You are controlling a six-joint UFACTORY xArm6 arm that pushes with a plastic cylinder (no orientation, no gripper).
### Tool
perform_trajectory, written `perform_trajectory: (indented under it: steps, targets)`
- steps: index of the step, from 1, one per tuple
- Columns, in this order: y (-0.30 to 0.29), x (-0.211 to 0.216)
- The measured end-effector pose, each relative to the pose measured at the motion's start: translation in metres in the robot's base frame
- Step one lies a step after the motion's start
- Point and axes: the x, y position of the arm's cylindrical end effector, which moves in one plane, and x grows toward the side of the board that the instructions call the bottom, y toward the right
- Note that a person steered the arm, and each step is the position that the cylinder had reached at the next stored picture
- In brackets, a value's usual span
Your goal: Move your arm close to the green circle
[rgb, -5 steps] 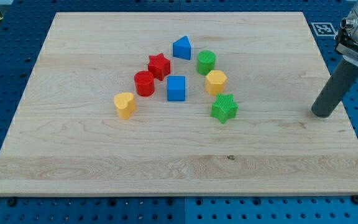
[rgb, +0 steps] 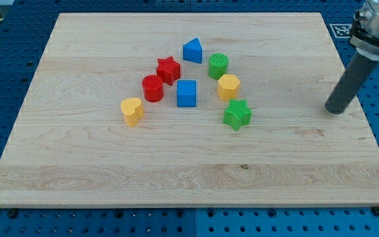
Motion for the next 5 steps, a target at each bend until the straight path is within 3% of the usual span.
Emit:
perform_trajectory:
  steps: [5]
  targets:
    - [-0.102,-0.067]
